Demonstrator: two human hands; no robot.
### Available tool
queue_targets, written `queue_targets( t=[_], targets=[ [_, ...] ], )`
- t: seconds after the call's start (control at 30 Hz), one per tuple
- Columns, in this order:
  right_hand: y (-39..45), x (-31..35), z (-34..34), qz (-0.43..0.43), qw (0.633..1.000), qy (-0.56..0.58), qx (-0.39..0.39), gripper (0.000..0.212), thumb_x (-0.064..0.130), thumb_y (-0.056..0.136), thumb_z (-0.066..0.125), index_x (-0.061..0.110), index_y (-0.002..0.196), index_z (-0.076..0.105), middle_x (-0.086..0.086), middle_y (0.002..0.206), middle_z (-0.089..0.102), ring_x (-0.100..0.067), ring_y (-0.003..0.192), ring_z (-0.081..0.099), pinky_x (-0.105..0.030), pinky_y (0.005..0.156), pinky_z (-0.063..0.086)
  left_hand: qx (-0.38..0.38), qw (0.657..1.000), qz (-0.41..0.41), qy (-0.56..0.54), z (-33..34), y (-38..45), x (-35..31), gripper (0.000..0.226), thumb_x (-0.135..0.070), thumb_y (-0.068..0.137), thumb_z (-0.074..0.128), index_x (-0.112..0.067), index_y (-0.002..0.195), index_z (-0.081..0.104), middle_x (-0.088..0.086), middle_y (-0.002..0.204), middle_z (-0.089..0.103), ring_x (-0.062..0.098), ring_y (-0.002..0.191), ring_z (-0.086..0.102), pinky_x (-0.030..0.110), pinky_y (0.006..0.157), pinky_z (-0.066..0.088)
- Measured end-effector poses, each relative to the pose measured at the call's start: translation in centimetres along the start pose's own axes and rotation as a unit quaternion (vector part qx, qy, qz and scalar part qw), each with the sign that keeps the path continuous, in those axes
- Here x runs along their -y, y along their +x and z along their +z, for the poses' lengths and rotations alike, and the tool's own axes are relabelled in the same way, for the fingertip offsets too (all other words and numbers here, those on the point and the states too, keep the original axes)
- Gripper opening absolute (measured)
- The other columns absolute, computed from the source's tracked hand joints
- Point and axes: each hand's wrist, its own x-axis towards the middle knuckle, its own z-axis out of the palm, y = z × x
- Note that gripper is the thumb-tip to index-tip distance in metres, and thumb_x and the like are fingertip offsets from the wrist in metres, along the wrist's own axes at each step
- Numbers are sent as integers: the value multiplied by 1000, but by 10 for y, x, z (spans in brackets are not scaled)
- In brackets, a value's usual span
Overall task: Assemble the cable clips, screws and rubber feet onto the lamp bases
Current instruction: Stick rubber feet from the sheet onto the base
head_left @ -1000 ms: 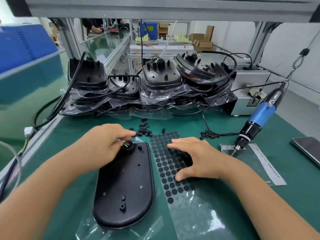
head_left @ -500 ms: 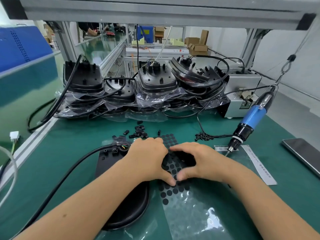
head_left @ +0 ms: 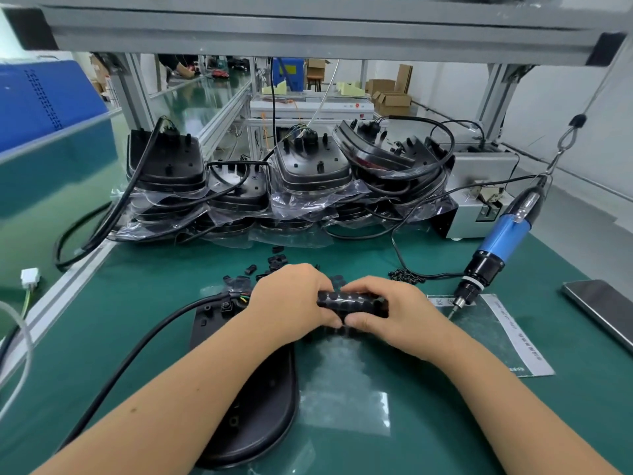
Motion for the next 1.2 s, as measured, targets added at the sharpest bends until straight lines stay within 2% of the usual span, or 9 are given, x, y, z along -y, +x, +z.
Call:
queue_targets(
  t=[0.07,0.13,0.27,0.4,0.5,0.6,0.83,1.0,1.2],
  targets=[
    [-2,2,-5,-5,999,28,-15,28,37,85,70,34,113,66,22,104,67,4,100,59,-18,87,43,-18,999,-6,-26,2,1,-1,22,-48,73,76,-30,81,67,-10,72,59,12,74,56,26,59,44],
    [-3,7,-8,-19,999,5,-42,23,35,89,66,31,111,69,23,101,65,5,100,57,-16,86,39,-29,998,-8,-50,3,1,-1,18,-45,72,78,-33,81,68,-12,69,58,9,71,53,26,58,43],
    [-1,18,-9,-25,997,-9,-67,16,29,87,69,29,102,73,17,95,65,-4,98,56,-23,87,41,-44,996,-6,-79,5,-1,0,17,-42,71,79,-35,83,69,-14,67,58,8,70,52,27,58,41],
    [-1,20,-11,-14,996,-6,-90,10,27,84,73,31,93,72,15,90,68,-3,92,60,-30,86,47,-23,986,17,-164,0,-4,4,20,-42,70,81,-33,86,71,-14,70,63,2,67,56,29,65,49],
    [-3,20,-12,-13,995,-15,-94,9,28,83,73,32,91,70,17,87,67,-2,91,59,-34,85,48,-28,977,35,-209,-2,-6,6,10,-37,79,76,-34,87,72,-15,71,66,-1,67,58,29,69,51],
    [-5,21,-11,-31,992,-61,-104,8,29,84,72,34,90,68,23,85,64,0,91,56,-31,84,46,-39,979,37,-197,0,-7,5,7,-37,81,74,-32,86,73,-14,69,66,2,66,59,34,71,53],
    [-7,28,-12,-39,982,-128,-136,5,32,81,74,31,84,69,15,83,63,-5,88,55,-28,71,44,-47,984,24,-172,2,-5,3,9,-41,81,72,-35,88,74,-12,72,70,4,70,62,36,73,54],
    [-10,28,-7,-29,975,-134,-176,13,24,76,77,29,75,66,13,75,60,-4,75,49,-14,57,33,-54,985,24,-160,2,-5,1,11,-43,82,70,-35,88,75,-14,68,66,1,65,56,33,69,53],
    [-13,28,-9,-35,983,-101,-149,11,21,79,74,27,78,66,13,78,61,-5,78,57,-26,68,47,-50,988,23,-146,2,-7,0,14,-46,82,69,-36,90,75,-12,73,68,3,71,58,35,72,54]
  ],
)
